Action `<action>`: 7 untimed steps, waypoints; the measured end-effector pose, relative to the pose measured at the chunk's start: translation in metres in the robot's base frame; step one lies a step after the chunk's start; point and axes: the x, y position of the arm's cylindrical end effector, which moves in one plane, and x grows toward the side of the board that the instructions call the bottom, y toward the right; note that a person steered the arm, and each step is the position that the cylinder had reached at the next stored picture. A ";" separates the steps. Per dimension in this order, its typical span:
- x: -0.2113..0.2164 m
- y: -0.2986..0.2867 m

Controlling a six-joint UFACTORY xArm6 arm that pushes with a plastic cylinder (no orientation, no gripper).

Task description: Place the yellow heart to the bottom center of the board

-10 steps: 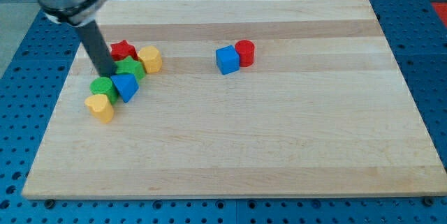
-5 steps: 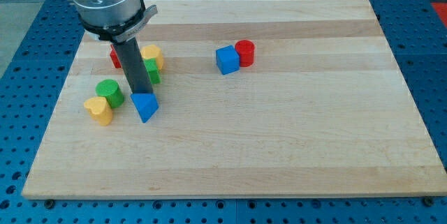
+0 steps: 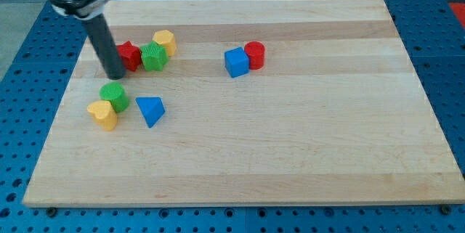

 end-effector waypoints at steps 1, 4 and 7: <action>0.003 -0.020; 0.021 0.012; 0.120 -0.008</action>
